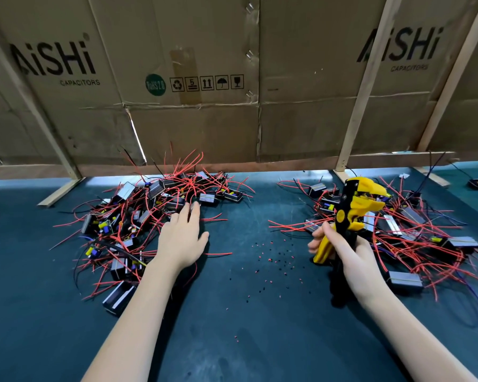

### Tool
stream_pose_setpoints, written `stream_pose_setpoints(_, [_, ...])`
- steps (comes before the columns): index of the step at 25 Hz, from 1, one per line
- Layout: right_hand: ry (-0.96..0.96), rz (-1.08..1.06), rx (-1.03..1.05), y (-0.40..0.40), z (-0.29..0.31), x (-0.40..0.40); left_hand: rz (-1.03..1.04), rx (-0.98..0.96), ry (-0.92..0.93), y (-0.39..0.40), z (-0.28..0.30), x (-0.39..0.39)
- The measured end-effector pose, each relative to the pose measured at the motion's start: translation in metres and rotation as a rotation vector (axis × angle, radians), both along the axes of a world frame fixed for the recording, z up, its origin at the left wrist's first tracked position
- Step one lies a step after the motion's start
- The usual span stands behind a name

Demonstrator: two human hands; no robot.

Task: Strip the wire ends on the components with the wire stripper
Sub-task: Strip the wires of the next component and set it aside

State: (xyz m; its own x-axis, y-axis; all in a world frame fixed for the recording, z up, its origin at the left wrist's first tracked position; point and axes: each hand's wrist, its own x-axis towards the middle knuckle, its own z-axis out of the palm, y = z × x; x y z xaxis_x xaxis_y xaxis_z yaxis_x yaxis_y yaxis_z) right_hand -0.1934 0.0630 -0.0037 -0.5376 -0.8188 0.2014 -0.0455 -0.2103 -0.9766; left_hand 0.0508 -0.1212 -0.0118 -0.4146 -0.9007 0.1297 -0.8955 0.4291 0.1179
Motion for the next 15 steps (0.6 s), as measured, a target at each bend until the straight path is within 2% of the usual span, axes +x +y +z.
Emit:
stream_pose_setpoints(2, [0.020,0.001,0.004,0.000,-0.001,0.001,-0.009,0.000,0.053,-0.002,0.001,0.000])
stream_pose_setpoints(5, [0.038,0.002,0.010,0.000,-0.002,0.002,-0.062,-0.068,0.320,0.001,0.005,0.004])
stream_pose_setpoints(8, [0.053,0.005,0.019,0.001,-0.001,0.003,-0.068,-0.122,0.438,0.011,0.010,0.004])
stream_pose_setpoints(11, [0.058,0.005,0.026,0.002,-0.001,0.003,-0.083,-0.073,0.393,0.015,0.016,0.009])
stream_pose_setpoints(15, [0.055,-0.003,0.017,0.002,-0.002,0.001,-0.021,-0.188,0.089,0.025,0.025,0.010])
